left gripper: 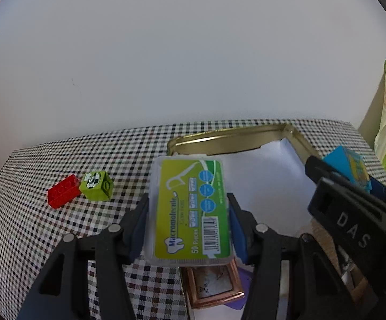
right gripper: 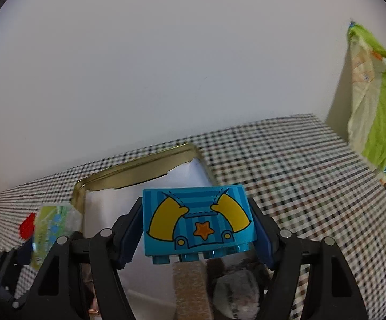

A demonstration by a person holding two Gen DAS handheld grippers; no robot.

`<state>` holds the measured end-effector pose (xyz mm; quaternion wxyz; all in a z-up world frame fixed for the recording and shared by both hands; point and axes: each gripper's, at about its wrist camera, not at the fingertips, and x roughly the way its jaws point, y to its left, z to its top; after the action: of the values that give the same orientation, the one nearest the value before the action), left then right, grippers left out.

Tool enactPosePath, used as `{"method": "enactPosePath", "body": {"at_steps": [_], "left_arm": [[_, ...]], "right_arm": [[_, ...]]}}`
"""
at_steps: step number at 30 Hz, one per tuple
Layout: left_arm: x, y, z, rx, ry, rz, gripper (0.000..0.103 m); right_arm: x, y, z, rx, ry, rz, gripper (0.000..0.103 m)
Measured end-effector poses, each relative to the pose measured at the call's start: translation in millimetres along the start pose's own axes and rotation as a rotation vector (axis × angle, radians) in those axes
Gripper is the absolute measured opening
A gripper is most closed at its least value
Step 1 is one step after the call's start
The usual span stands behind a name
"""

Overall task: Organize rigid objects
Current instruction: 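Lower the floss case into the tin with the left tool while the right tool lowers the blue block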

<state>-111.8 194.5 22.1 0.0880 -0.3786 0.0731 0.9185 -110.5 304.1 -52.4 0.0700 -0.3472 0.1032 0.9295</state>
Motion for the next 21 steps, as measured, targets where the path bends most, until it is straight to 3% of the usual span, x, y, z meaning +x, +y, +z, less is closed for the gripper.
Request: {"method": "enactPosePath", "body": {"at_steps": [15, 21], "left_arm": [[13, -4, -5, 0.046, 0.046, 0.019, 0.053], [15, -14, -7, 0.127, 0.051, 0.004, 0.054]], "right_arm": [[27, 19, 0, -0.071, 0.119, -0.004, 0.074], [37, 24, -3, -0.096, 0.177, 0.002, 0.074]]}}
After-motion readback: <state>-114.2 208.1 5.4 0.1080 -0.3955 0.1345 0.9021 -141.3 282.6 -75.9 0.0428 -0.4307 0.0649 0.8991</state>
